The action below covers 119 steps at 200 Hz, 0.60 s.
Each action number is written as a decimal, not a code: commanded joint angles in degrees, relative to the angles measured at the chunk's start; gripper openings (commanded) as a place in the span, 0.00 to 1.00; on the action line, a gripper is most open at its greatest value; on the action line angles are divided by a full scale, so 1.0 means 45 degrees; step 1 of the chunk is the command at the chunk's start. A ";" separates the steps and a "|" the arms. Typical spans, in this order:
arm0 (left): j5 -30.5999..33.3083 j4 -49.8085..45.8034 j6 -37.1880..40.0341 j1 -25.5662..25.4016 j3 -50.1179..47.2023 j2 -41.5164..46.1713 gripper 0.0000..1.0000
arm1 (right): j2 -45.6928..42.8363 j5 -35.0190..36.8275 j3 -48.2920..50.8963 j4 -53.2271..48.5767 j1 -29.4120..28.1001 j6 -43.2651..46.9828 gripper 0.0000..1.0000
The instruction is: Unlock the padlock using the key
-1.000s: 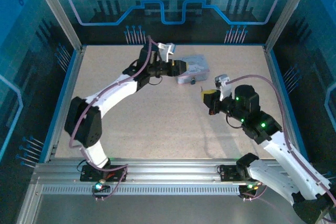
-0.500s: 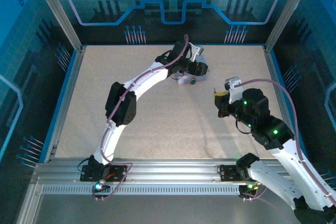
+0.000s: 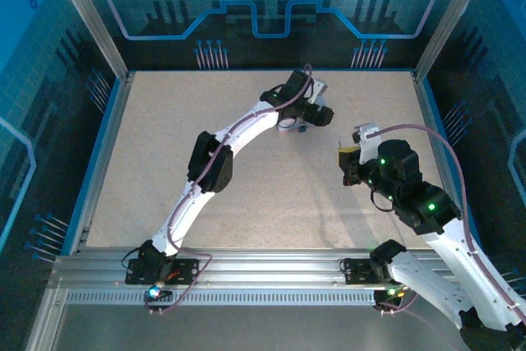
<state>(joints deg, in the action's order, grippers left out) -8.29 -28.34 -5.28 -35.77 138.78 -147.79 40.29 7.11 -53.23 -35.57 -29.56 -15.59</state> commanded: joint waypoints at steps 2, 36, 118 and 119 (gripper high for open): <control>0.0508 -0.0128 0.0492 -0.0295 0.0686 -0.0387 0.89 | -0.0068 0.0097 -0.0202 -0.0084 0.0115 -0.0109 0.00; 0.1031 -0.0523 0.0994 -0.0583 0.0727 -0.0671 0.88 | -0.0067 0.0096 -0.0170 -0.0113 0.0124 -0.0072 0.00; 0.1368 -0.2322 0.2924 -0.1005 -0.0364 -0.0108 0.84 | 0.0030 0.0171 -0.0199 -0.0305 0.0211 -0.0137 0.00; 0.1371 -0.2299 0.2957 -0.1020 -0.0475 -0.0069 0.84 | 0.0030 0.0174 -0.0200 -0.0302 0.0207 -0.0142 0.00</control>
<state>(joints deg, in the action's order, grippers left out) -1.83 -31.27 3.86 -38.87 140.77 -149.21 40.51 7.11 -53.23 -35.62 -29.50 -15.59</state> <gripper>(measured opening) 0.843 0.043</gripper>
